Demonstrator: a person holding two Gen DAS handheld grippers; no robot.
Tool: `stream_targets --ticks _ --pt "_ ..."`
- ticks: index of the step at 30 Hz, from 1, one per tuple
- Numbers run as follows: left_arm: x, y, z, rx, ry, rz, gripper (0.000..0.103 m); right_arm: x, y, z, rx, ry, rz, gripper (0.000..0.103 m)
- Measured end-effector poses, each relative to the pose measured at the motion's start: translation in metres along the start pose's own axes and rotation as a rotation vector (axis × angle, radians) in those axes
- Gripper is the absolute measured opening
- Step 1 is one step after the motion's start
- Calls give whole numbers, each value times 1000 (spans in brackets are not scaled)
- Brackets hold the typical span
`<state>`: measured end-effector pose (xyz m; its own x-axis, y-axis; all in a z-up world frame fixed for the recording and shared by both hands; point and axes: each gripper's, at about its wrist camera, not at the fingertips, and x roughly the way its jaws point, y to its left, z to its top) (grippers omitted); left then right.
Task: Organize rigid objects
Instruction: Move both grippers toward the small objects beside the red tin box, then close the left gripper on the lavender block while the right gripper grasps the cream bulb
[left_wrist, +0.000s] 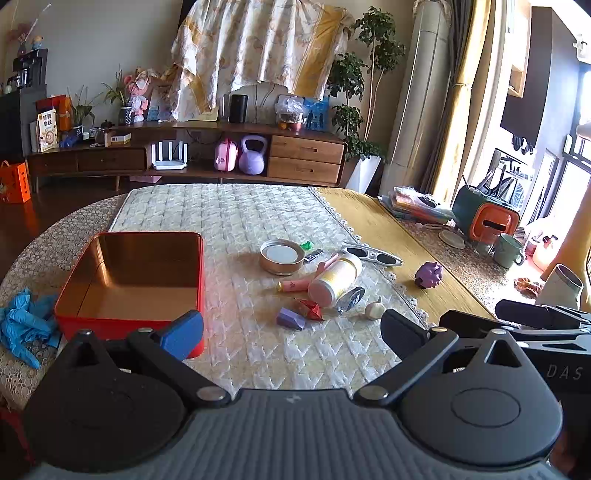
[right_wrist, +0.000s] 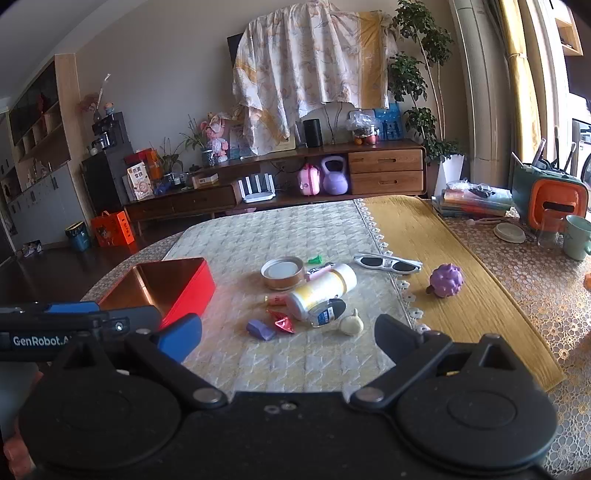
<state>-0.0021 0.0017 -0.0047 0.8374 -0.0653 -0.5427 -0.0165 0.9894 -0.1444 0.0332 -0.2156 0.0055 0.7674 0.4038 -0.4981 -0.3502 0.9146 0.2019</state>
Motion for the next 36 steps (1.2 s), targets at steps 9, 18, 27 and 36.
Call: stream_targets --ticks 9,18,27,36 --pt "-2 0 1 6 1 16 103 1 3 1 -8 4 2 100" --pt "0 0 1 7 3 17 103 3 5 1 -8 8 5 100" --pt "16 2 2 -3 33 15 103 17 1 0 -5 34 17 100" --pt "49 6 5 15 83 27 103 37 -10 0 -45 67 26 100"
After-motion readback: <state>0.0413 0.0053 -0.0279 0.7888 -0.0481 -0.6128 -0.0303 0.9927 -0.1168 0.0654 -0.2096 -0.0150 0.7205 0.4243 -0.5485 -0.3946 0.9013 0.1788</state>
